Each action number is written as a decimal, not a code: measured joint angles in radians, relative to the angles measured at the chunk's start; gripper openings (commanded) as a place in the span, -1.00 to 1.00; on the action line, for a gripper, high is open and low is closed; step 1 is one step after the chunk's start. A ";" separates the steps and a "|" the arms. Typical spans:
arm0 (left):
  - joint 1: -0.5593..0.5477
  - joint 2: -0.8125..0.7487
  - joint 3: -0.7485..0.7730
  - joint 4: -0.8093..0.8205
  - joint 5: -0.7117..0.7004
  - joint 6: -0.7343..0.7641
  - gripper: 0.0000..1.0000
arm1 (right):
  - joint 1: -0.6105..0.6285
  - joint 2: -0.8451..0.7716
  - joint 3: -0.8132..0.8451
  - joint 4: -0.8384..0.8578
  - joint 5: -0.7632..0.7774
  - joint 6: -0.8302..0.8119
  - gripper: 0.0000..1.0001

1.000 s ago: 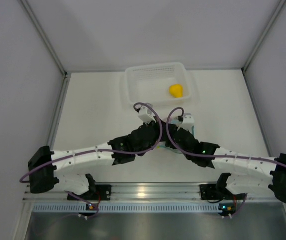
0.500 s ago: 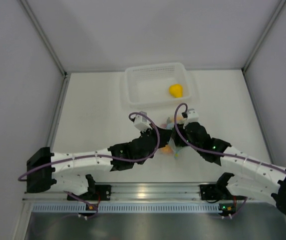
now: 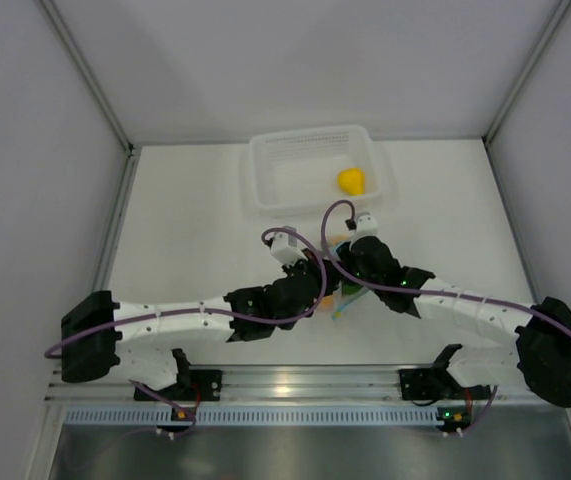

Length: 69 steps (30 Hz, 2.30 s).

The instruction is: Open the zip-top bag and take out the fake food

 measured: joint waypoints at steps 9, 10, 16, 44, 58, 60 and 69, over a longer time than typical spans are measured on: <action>-0.003 -0.044 -0.028 0.001 -0.079 0.006 -1.00 | 0.001 -0.028 -0.002 -0.010 -0.009 0.008 -0.55; -0.003 -0.050 -0.031 0.001 -0.092 0.009 -1.00 | 0.002 -0.043 -0.002 -0.021 -0.011 0.009 -0.57; -0.004 -0.055 -0.031 0.004 -0.182 0.056 -1.00 | 0.055 -0.169 -0.001 -0.123 -0.031 0.015 -0.60; 0.115 -0.168 -0.153 -0.127 -0.328 0.103 -1.00 | 0.081 -0.652 0.245 -0.437 -0.277 -0.086 -0.74; 0.125 -0.317 -0.290 -0.143 -0.264 0.052 -1.00 | -0.188 0.005 0.578 -0.242 -0.122 -0.154 -0.70; 0.125 -0.318 -0.290 -0.143 -0.252 0.052 -1.00 | -0.269 0.160 0.658 -0.246 -0.150 -0.155 -0.72; 0.126 -0.315 -0.290 -0.143 -0.201 0.058 -1.00 | -0.373 0.761 1.153 -0.320 -0.199 -0.200 -0.41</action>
